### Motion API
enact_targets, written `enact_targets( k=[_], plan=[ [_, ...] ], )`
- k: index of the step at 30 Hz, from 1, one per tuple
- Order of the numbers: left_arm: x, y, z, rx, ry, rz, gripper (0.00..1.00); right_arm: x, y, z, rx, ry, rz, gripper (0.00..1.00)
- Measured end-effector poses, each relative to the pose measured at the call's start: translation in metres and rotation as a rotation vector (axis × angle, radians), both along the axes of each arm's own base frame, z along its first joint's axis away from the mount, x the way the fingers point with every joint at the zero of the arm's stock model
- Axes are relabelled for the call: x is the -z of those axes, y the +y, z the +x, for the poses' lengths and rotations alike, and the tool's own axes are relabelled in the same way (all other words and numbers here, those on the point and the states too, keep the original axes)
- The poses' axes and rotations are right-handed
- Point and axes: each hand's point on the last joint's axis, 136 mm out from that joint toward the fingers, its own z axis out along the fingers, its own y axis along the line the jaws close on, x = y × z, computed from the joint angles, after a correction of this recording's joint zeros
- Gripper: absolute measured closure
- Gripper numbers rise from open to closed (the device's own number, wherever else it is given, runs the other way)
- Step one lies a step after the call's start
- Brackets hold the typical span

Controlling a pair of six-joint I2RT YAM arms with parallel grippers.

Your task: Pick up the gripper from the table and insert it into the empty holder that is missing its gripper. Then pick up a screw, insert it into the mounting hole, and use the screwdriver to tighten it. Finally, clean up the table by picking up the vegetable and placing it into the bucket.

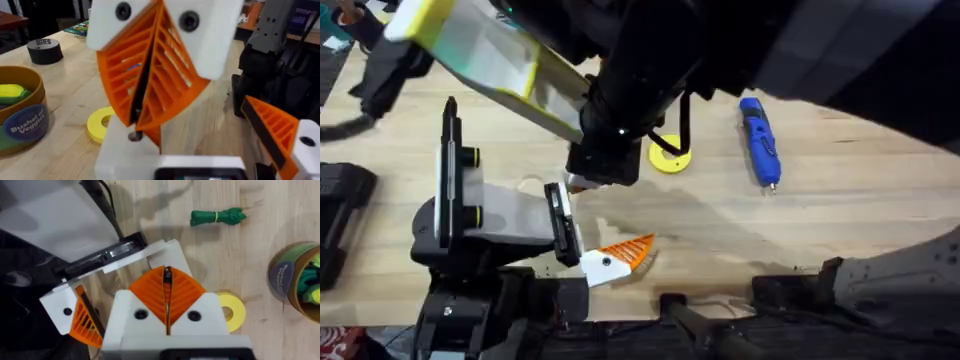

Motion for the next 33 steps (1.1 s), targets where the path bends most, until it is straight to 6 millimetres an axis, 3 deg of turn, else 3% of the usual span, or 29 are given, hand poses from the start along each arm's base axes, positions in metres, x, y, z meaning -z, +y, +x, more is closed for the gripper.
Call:
enact_targets(
  k=[33],
  plan=[
    [0.0000, 0.0000, 0.0000, 0.000, 0.000, 0.000, 0.014, 0.0056, -0.0002, 0.0027, 0.006, 0.008, -0.014, 0.996]
  ],
)
